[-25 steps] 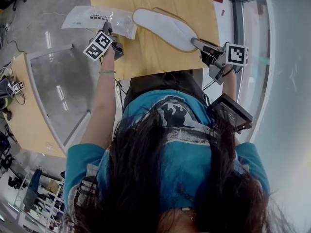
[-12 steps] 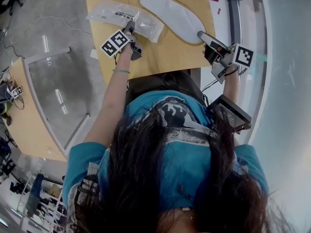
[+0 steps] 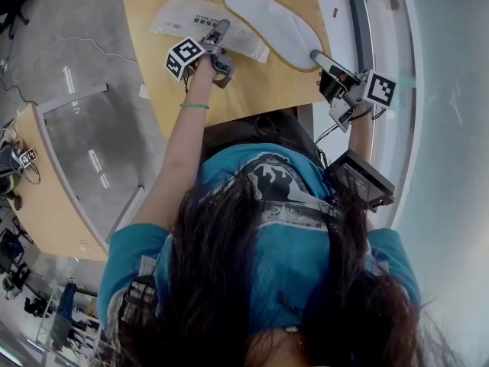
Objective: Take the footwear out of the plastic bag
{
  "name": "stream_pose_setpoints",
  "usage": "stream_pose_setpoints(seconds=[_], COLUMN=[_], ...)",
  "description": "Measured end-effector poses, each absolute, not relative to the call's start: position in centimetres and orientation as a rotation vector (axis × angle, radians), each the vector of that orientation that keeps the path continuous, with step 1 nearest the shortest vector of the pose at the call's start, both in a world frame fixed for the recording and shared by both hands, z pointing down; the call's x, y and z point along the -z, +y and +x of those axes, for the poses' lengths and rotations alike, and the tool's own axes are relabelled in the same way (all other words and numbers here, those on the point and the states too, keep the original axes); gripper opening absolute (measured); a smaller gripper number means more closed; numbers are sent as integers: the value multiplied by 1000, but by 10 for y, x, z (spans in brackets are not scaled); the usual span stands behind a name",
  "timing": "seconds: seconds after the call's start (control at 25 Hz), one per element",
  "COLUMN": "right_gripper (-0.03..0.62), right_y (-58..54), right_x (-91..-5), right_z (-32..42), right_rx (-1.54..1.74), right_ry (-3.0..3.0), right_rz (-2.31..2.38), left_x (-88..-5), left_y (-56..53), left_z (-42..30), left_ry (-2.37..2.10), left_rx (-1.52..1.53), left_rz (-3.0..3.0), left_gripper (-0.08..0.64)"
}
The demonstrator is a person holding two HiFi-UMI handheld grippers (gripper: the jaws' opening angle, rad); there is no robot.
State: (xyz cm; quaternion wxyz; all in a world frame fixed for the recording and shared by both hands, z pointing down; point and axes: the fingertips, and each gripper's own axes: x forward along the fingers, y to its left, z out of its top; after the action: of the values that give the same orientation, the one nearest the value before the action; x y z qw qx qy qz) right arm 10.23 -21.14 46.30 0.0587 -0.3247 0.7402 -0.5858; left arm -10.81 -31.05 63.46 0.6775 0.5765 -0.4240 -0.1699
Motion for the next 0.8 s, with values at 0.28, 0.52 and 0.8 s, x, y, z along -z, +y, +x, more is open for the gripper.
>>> stream_pose_setpoints(seconds=[0.28, 0.52, 0.8], right_gripper=[77, 77, 75], right_y=[-212, -223, -195], right_x=[-475, -515, -581], right_z=[99, 51, 36], right_rx=[1828, 2040, 2265], right_ry=[2138, 1869, 1728], right_rz=[-873, -702, -834], left_x=[-614, -619, -618], left_y=[-291, -286, -285], left_z=[-88, -113, -117], left_ry=[-884, -864, -888], left_rx=[505, 706, 695], left_rz=[1233, 1100, 1125], left_gripper=[351, 350, 348])
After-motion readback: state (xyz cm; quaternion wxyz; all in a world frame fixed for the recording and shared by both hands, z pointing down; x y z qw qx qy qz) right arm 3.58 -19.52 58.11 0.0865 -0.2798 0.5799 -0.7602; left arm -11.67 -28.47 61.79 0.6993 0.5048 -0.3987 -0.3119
